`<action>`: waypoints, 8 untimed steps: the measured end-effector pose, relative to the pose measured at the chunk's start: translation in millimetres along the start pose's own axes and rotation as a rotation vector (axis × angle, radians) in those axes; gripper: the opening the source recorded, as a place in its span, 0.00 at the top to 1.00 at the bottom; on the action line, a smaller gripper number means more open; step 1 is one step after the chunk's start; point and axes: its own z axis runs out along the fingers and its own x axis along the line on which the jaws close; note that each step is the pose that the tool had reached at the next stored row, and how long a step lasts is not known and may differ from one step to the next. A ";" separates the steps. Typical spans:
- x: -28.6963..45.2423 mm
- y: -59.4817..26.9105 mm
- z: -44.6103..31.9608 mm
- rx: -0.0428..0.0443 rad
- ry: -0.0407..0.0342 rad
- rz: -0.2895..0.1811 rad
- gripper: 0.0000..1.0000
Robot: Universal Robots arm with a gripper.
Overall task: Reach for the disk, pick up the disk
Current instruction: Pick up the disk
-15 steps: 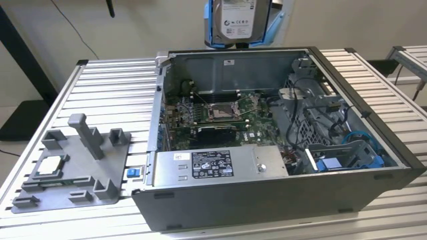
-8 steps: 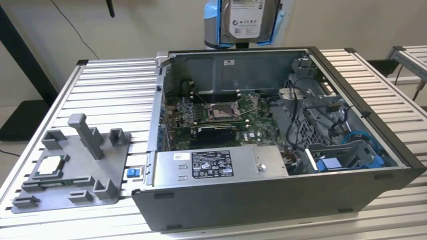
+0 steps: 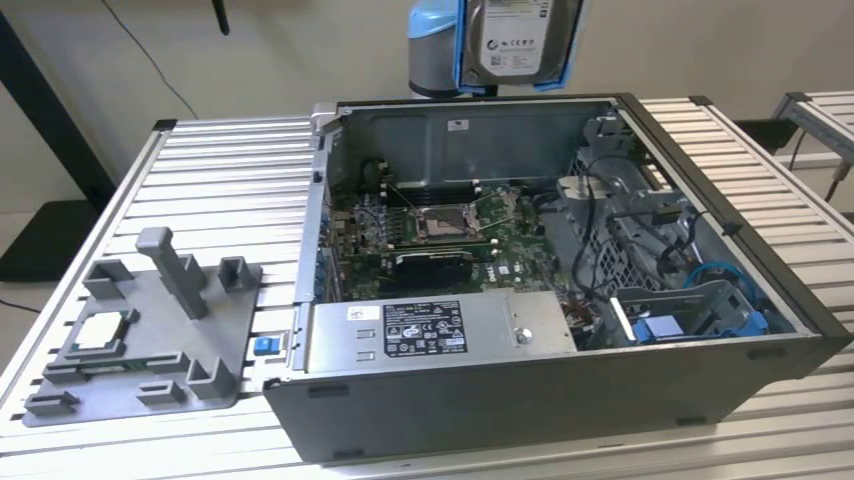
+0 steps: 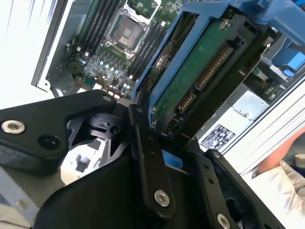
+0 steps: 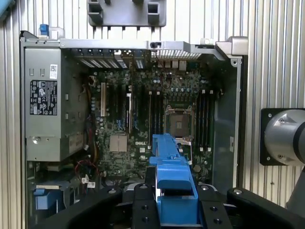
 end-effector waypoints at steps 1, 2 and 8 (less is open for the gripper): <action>0.0 -2.7 0.0 0.0000 0.0002 0.000 1.00; -0.1 -5.3 -0.1 0.0001 0.0005 0.000 1.00; -0.2 -16.6 -0.4 0.0001 0.0041 0.000 1.00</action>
